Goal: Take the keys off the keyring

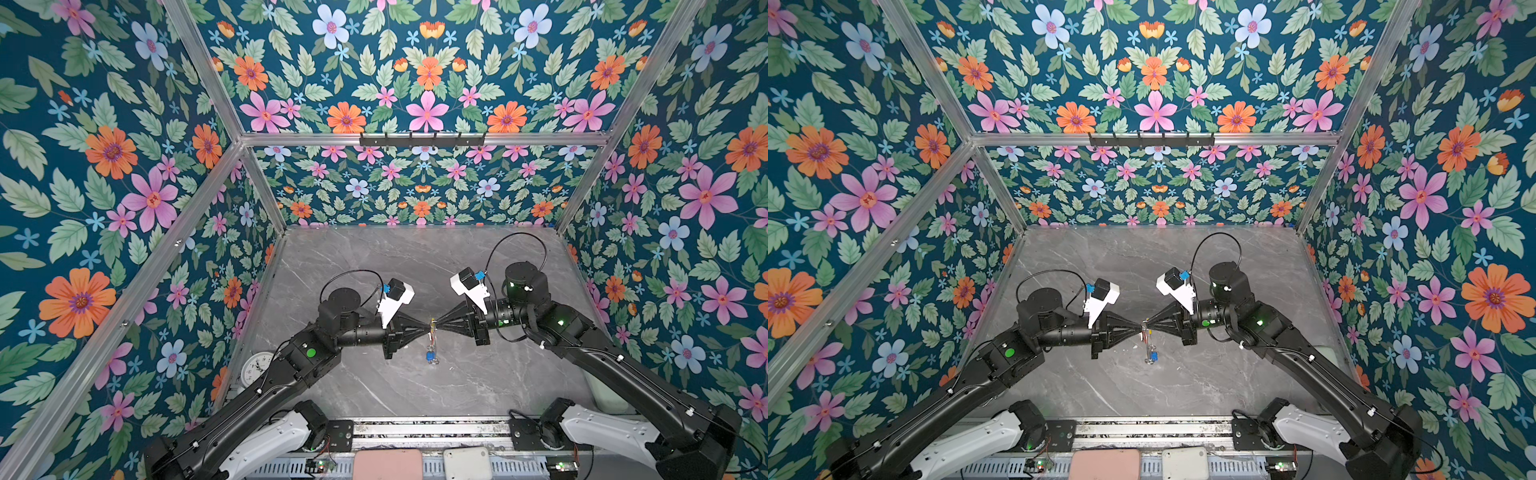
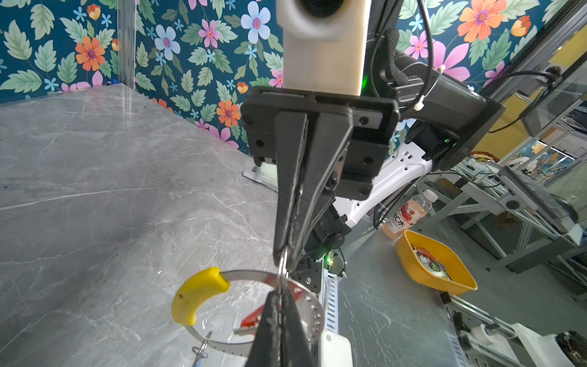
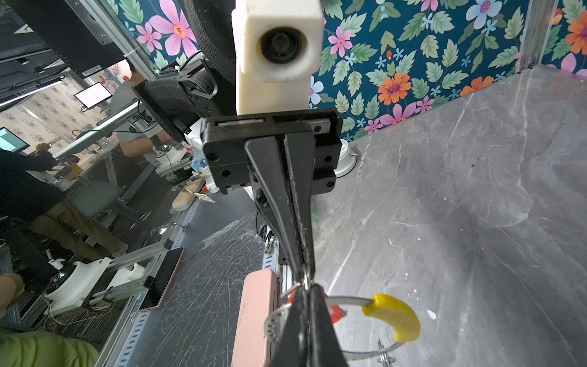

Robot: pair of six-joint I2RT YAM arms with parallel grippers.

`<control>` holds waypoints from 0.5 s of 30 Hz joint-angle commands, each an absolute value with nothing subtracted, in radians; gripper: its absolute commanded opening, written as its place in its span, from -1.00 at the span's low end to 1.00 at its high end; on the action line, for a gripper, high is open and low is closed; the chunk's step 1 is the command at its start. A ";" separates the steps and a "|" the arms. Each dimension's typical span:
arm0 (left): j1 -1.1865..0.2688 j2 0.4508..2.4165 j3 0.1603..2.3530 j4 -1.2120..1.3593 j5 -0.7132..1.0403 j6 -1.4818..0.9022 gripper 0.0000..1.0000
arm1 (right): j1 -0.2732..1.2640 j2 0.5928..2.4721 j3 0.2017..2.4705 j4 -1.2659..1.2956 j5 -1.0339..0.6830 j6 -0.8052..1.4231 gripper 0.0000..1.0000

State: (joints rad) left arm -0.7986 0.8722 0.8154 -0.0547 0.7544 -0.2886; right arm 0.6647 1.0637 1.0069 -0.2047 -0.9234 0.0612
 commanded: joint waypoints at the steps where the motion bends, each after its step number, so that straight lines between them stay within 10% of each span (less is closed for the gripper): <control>1: -0.798 0.871 0.808 -0.037 0.771 -0.295 -1.00 | 0.665 1.054 1.014 -0.158 -0.915 0.069 -1.00; 15: -0.798 0.884 0.762 0.048 0.813 -0.337 -0.63 | 0.665 1.045 1.046 -0.135 -0.912 0.086 -1.00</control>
State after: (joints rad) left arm -0.7986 0.8860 0.7647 0.0223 0.7921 -0.3218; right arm 0.6647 1.0477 1.0355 -0.1818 -0.9119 0.0761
